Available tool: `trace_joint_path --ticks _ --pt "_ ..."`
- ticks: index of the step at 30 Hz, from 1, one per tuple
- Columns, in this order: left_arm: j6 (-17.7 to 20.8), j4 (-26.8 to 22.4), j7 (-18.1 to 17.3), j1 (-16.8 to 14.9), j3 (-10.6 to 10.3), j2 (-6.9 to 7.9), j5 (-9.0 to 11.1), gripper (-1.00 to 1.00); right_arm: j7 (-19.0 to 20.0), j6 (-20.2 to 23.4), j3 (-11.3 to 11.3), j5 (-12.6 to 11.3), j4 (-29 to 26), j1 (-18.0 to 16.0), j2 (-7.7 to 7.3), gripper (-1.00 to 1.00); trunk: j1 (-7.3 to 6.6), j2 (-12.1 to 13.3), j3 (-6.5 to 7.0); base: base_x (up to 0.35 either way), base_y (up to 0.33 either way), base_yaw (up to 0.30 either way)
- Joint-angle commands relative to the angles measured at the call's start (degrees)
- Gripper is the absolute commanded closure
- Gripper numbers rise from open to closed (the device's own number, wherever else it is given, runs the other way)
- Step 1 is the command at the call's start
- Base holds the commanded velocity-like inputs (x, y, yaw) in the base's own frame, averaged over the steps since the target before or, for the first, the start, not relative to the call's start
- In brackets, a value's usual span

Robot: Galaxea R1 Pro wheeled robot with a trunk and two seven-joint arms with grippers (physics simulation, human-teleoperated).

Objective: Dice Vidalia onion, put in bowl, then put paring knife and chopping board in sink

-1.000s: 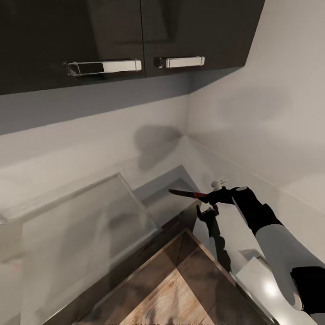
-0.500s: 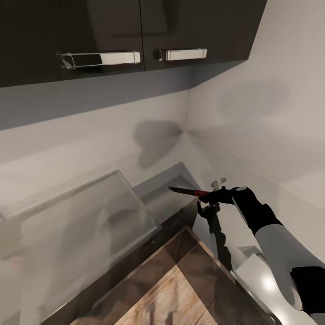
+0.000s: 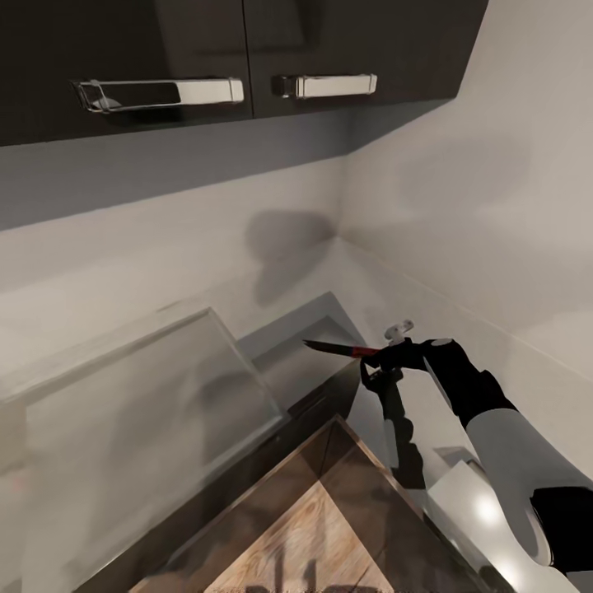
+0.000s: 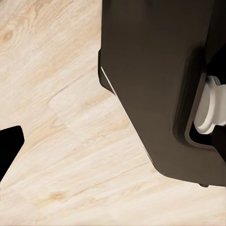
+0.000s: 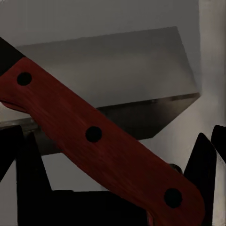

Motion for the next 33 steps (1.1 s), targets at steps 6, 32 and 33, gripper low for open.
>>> trace_joint_path --ticks 6,32,33 --pt "-0.1 -0.1 0.4 0.0 -0.3 0.04 0.4 -1.00 0.2 -0.2 0.2 1.6 1.2 0.0 0.03 -1.00 0.06 -0.1 -0.33 0.001 -0.001 0.000" --pt "-0.1 0.4 0.3 0.0 -0.3 0.12 0.5 -1.00 0.3 -0.2 0.3 1.3 2.6 0.0 0.22 1.00 0.06 -0.1 -0.36 0.000 0.000 0.000" --pt "-0.1 0.3 0.3 0.0 -0.3 0.13 0.4 -1.00 0.4 -0.2 0.3 1.3 2.6 0.0 0.18 1.00 0.06 -0.1 -0.36 0.000 0.000 0.000"
